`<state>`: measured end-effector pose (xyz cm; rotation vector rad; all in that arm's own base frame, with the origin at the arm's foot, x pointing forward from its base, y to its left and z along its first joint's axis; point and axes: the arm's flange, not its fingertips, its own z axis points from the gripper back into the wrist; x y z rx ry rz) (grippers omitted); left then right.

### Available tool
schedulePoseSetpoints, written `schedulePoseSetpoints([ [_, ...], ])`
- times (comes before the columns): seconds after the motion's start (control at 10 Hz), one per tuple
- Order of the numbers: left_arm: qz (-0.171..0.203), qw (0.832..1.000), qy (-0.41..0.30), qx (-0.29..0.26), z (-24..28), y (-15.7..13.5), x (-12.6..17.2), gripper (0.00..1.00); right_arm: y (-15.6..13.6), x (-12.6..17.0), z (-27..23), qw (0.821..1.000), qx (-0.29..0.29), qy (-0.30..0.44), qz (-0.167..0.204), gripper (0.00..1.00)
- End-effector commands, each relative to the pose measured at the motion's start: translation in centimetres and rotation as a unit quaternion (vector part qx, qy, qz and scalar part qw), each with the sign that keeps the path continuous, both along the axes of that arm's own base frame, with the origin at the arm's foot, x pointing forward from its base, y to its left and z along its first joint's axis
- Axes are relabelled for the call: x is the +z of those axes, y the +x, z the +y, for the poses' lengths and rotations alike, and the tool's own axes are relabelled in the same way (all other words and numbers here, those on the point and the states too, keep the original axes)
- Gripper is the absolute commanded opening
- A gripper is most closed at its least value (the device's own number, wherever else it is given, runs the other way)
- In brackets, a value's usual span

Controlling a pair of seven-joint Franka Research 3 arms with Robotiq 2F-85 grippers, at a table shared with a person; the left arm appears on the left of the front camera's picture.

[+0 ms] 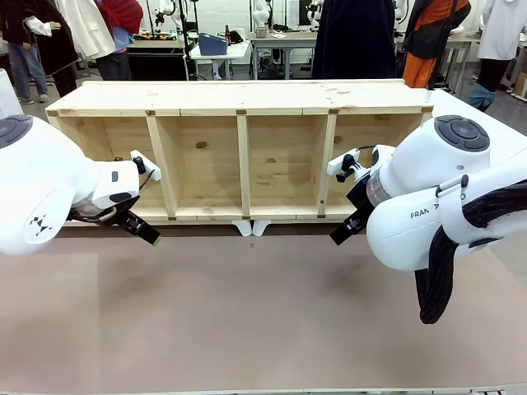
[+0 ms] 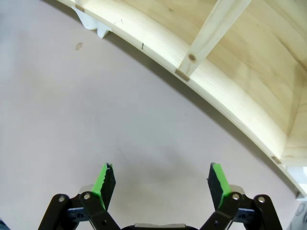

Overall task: Perform cable management.
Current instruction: When the cord part of the Power Cable appears at the lower middle area of the table and stops, grasp the cord part of the Power Cable.

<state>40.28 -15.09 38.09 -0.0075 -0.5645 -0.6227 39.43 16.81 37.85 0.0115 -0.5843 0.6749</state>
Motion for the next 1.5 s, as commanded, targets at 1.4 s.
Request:
schedulePoseSetpoints([
  [1.4, -0.129, 0.99, -0.05, 0.035, 16.4, -21.6, 6.4, 1.0, -17.5, 8.1, -13.3, 0.985, -0.146, 0.053, -0.075, 1.0],
])
